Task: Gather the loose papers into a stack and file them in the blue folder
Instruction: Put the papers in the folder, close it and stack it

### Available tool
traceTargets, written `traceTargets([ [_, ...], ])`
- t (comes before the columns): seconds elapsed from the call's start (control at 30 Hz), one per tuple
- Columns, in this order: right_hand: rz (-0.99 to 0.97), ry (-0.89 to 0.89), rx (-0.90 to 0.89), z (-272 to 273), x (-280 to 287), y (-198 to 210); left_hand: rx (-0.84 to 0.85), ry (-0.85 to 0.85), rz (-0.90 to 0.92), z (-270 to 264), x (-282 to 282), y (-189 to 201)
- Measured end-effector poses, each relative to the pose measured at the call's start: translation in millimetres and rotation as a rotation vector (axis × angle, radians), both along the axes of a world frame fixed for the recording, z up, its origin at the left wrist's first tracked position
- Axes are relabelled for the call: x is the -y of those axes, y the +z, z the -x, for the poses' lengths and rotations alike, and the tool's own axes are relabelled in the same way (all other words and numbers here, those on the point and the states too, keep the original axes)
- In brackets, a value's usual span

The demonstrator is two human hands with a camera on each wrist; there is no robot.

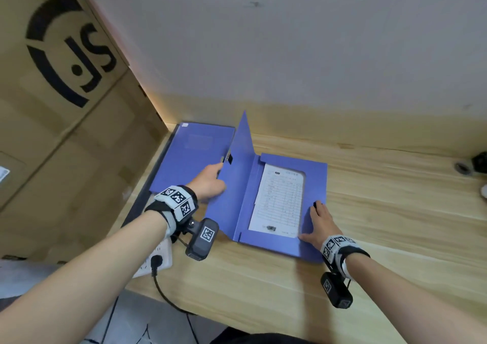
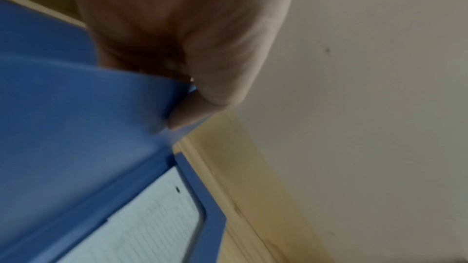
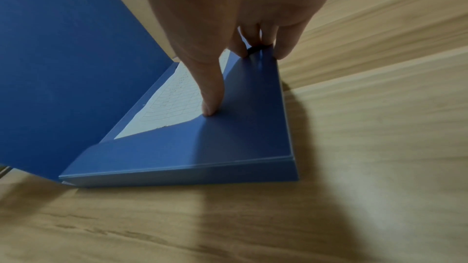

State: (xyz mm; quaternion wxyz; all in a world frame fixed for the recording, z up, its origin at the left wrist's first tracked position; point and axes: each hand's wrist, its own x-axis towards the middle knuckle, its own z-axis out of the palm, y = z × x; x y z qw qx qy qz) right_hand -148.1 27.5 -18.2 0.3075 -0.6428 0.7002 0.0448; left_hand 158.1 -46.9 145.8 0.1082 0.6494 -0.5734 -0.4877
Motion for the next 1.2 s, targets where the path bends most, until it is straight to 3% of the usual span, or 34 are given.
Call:
traceTargets([
  [0.07,-0.021,-0.012,0.063,3,2,2,-0.027,-0.066,-0.003,27,-7,4],
  [0.23,0.009,-0.221,0.389,18,11,16,0.096,-0.19,0.056,79,-25,-4],
  [0.4,0.089,-0.39,0.608,38,19,28,0.447,-0.391,0.117,123,-38,-28],
  [0.6,-0.032,-0.544,0.88,35,24,40,0.474,-0.398,0.092,138,-35,-60],
  [0.67,-0.016,-0.552,0.856,35,22,35,0.46,-0.337,0.054,126,-26,-77],
  [0.83,0.001,-0.564,0.536,44,15,6,0.483,-0.119,-0.019,87,-13,-125],
  [0.93,-0.062,-0.51,0.316,47,12,1,0.399,-0.033,-0.082,76,-11,-151],
  [1.03,-0.182,-0.439,0.136,50,12,-2,0.348,0.0,-0.096,76,-14,-168],
  [1.2,-0.325,-0.362,-0.004,60,15,-3,0.354,-0.012,-0.076,78,-18,-182],
])
